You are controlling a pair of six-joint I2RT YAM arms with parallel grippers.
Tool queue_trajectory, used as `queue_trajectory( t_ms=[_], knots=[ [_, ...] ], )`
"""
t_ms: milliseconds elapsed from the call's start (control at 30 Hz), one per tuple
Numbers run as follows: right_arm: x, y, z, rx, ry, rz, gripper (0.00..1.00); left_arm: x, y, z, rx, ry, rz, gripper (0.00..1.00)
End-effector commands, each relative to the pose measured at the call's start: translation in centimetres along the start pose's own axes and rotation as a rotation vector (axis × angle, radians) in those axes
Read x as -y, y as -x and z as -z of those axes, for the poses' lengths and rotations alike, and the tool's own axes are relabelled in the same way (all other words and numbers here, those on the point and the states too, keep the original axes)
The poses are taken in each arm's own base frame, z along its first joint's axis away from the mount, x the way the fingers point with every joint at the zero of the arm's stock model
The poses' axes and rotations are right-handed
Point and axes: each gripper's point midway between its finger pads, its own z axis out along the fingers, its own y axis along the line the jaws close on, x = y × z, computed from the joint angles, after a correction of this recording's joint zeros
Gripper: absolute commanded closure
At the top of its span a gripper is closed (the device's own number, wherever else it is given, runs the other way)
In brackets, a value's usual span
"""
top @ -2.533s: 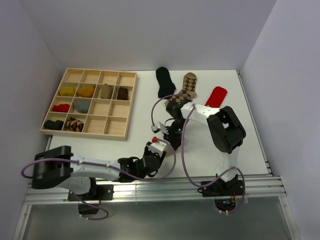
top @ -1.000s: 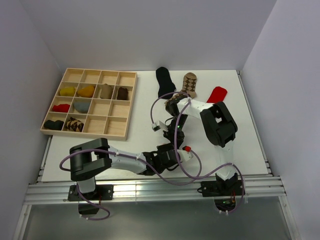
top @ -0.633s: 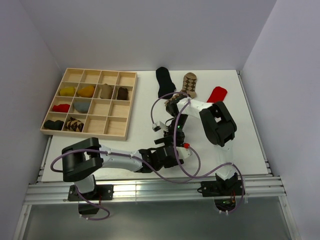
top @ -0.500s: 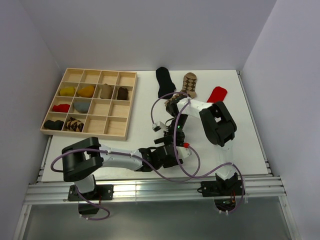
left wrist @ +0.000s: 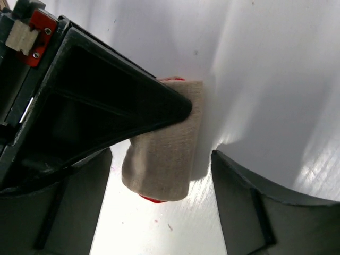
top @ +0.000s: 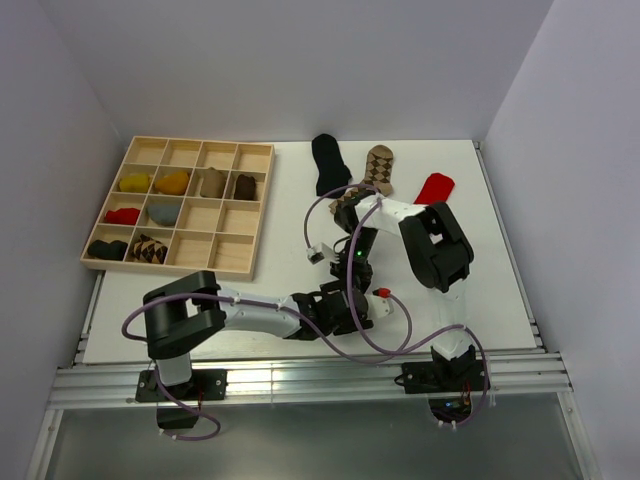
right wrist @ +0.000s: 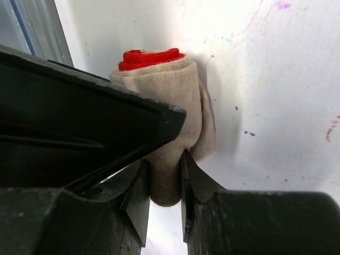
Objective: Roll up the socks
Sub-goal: Roll the sock at the center of the board.
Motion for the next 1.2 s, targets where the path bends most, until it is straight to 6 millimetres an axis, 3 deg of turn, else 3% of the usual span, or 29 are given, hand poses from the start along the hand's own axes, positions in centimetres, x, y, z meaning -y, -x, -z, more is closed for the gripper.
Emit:
queue_trajectory(
  t_ms=[0,267,367,400,533,567,600,767,933,1033,1167],
  knots=[
    [2.2,-1.6,-1.6,-0.098,-0.038,0.028,0.8,0.6,1.2,-1.4,0.032,-0.041,0.0,0.24],
    [2.2,-1.6,-1.6,-0.103,-0.031,0.029,0.8,1.7,-0.7,-2.6,-0.021,-0.093,-0.002,0.35],
    [2.2,-1.7,-1.7,-0.107,-0.024,0.021,0.81,2.6,-1.3,-3.0,-0.046,-0.128,0.001,0.57],
    [2.2,-1.7,-1.6,-0.106,-0.025,0.024,0.8,2.8,-1.3,-3.1,-0.05,-0.136,0.001,0.75],
    [2.2,-1.7,-1.6,-0.106,-0.025,0.022,0.79,3.3,-1.5,-3.2,-0.057,-0.158,0.007,0.79],
    [2.2,-1.7,-1.6,-0.104,-0.026,0.021,0.78,3.5,-2.3,-3.1,-0.087,-0.165,-0.001,0.86],
    [2.2,-1.6,-1.6,-0.1,-0.033,0.022,0.78,3.6,-2.4,-3.1,-0.092,-0.169,0.005,0.99],
    [2.2,-0.8,-1.2,-0.038,-0.05,0.01,0.68,4.0,-3.1,-2.6,-0.115,-0.19,0.023,1.0],
    [1.4,1.7,3.0,0.148,-0.088,-0.01,0.47,4.5,-4.2,-2.1,-0.145,-0.206,0.052,1.0],
    [0.3,2.0,6.6,0.262,-0.066,-0.026,0.44,4.6,-4.4,-1.9,-0.156,-0.21,0.077,1.0],
    [0.6,1.3,10.7,0.389,-0.123,-0.107,0.42,4.2,-3.8,-1.5,-0.135,-0.209,0.155,1.0]
  ],
)
